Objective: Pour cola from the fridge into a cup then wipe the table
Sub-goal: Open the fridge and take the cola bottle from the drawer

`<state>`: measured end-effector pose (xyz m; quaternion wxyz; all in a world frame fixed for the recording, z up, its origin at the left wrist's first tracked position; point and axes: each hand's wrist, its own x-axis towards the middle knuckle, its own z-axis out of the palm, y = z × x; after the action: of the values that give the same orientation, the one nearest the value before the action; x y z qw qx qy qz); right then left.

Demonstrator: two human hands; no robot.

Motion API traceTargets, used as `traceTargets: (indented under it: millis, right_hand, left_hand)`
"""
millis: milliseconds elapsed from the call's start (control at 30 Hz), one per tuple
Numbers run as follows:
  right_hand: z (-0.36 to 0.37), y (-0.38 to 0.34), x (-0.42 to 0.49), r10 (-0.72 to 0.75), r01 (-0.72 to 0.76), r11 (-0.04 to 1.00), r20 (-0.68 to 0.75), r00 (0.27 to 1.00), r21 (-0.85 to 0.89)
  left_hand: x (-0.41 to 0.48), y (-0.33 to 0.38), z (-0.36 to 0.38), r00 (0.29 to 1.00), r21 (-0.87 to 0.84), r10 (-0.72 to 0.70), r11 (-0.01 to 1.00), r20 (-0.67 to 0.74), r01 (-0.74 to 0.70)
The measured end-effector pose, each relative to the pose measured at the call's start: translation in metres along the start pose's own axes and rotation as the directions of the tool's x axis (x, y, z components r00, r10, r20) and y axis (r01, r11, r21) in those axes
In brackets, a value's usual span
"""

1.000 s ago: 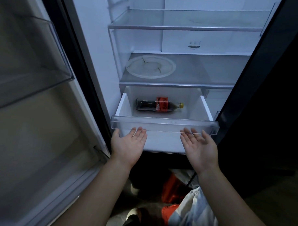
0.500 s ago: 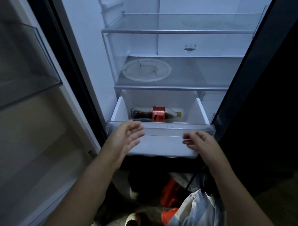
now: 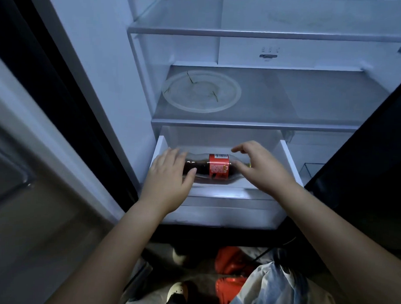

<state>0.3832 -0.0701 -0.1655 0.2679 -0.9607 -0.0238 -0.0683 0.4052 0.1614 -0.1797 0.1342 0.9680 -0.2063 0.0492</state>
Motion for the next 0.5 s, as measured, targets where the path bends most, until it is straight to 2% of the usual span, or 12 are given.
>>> traceTargets:
  millis: [100,233,367,433,500]
  right_hand:
    - [0.012,0.005,0.037,0.058,-0.029,0.99,0.211,0.976,-0.136]
    - [0.042,0.015,0.085,0.108,0.073,0.937,0.482,0.869,-0.342]
    - [0.071,0.027,0.114,0.146,0.134,0.905,0.591,0.794,-0.405]
    - [0.085,0.033,0.114,0.125,0.195,0.879,0.604,0.787,-0.435]
    - [0.095,0.041,0.113,0.1,0.196,0.89,0.595,0.798,-0.412]
  left_hand:
    - [0.001,-0.002,0.005,1.0,0.0,-0.008,1.0,0.02,0.008]
    - [0.0,-0.003,0.006,1.0,0.007,-0.022,1.0,0.022,0.021]
    - [0.0,-0.004,0.009,0.999,0.021,-0.027,0.999,0.037,0.026]
    - [0.0,-0.004,0.009,0.999,0.017,-0.03,0.999,0.031,0.03]
    - [-0.002,-0.003,0.009,0.999,0.006,-0.044,0.999,0.021,0.044]
